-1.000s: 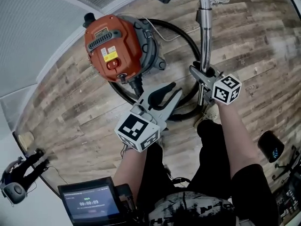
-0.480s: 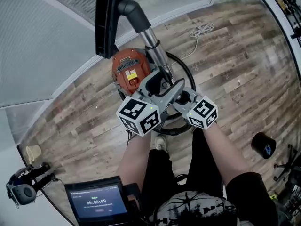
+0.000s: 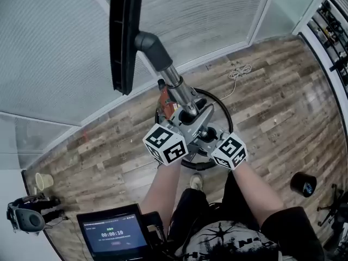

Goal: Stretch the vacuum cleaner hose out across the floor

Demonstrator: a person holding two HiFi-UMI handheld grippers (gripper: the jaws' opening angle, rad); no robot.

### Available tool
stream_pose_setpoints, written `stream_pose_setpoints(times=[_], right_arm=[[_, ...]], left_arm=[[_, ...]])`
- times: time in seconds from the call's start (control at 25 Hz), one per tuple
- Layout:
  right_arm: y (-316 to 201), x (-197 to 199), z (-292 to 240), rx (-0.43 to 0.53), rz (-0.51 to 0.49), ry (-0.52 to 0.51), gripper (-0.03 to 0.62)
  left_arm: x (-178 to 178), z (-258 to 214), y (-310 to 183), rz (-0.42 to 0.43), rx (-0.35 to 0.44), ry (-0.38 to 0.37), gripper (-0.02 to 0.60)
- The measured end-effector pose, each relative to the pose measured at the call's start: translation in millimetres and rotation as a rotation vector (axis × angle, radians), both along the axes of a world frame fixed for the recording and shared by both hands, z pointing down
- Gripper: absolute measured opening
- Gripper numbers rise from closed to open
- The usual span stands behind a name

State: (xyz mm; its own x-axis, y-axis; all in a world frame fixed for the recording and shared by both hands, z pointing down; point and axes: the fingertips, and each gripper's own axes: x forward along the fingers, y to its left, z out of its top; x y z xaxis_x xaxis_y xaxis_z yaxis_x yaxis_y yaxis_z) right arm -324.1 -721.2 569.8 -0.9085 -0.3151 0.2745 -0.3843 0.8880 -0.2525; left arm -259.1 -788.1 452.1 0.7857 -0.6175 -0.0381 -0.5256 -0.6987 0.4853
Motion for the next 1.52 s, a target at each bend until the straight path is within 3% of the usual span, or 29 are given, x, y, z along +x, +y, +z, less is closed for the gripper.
stream_pose_setpoints(times=[0.16,0.36,0.56,0.72,0.96,1.12,1.24,1.52], right_arm=[[19.8,-56.1,-63.2,0.066,-0.033,-0.005,0.097],[0.8,-99.8,-118.3,0.136,-0.072,-0.065,0.097],[-6.6,-150.4,-205.7,0.264,-0.123,-0.126,0.097],[-32.7,-156.3,-254.6,0.338,-0.130,-0.159,0.097],[-91.5,-142.0,-292.6,0.400,-0.113,-0.201,0.097],[-134.4,-136.2,-307.8,0.427,-0.055,-0.221,0.094],[-170.7,-148.8,-317.5,0.453,0.006,-0.222,0.094],[-299.4,-166.4,-338.5,0.516,0.197,-0.177,0.095]], left_arm=[[-53.8,-70.5,28.9,-0.022,0.081,0.024,0.104],[-94.1,-125.7,15.7,-0.070,0.155,-0.018,0.104],[-141.0,-214.7,19.6,-0.124,0.276,-0.066,0.103],[-141.9,-263.5,1.9,-0.128,0.349,-0.101,0.103],[-120.1,-300.1,-48.4,-0.139,0.419,-0.143,0.103],[-108.5,-313.0,-83.7,-0.101,0.458,-0.165,0.103],[-118.9,-322.7,-112.1,-0.044,0.488,-0.145,0.103],[-137.4,-344.1,-217.5,0.151,0.538,-0.084,0.104]])
